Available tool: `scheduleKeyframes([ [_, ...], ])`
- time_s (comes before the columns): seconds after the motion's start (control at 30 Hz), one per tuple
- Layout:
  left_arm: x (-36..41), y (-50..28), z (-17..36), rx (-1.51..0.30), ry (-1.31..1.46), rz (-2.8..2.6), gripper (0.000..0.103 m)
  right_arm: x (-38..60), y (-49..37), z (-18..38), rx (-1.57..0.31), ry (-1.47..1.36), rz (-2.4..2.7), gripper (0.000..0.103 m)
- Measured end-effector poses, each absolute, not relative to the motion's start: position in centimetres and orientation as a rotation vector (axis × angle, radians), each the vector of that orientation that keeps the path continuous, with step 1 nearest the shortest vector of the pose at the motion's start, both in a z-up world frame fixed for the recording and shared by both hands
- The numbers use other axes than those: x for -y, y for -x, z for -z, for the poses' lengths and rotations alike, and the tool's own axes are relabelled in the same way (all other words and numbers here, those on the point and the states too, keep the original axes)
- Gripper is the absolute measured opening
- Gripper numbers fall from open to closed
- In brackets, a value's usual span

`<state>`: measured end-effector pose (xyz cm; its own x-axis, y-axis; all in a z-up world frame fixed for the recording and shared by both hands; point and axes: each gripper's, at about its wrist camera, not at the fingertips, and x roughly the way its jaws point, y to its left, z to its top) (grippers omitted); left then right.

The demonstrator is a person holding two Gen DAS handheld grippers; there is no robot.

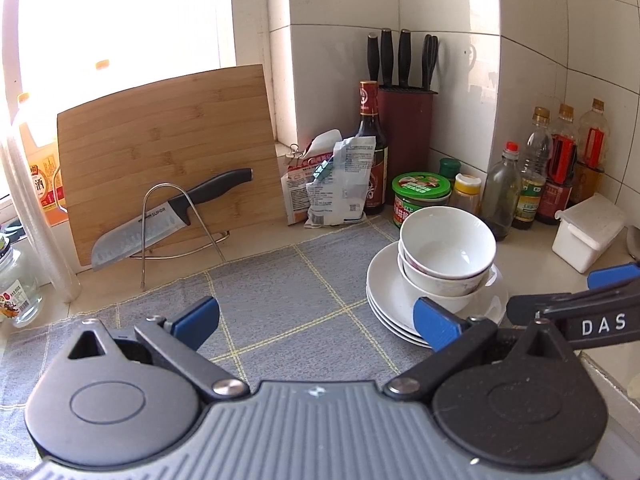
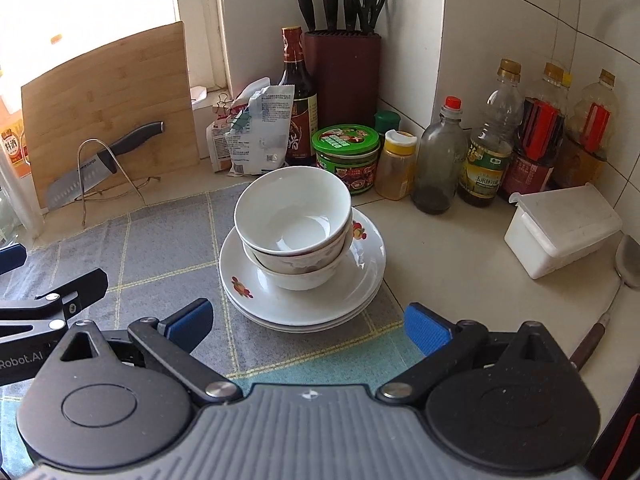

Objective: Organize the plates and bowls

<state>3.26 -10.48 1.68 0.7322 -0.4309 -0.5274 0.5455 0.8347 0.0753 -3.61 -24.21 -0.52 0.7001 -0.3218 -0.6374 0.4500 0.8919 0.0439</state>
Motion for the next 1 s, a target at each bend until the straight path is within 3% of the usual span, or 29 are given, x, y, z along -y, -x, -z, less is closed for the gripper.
scheduleKeyframes([
  [1.0,10.42,-3.35,-1.94,-0.534,-0.24,0.529,0.102,24.23,3.86,0.47,-0.673,-0.198,0.426,0.103],
])
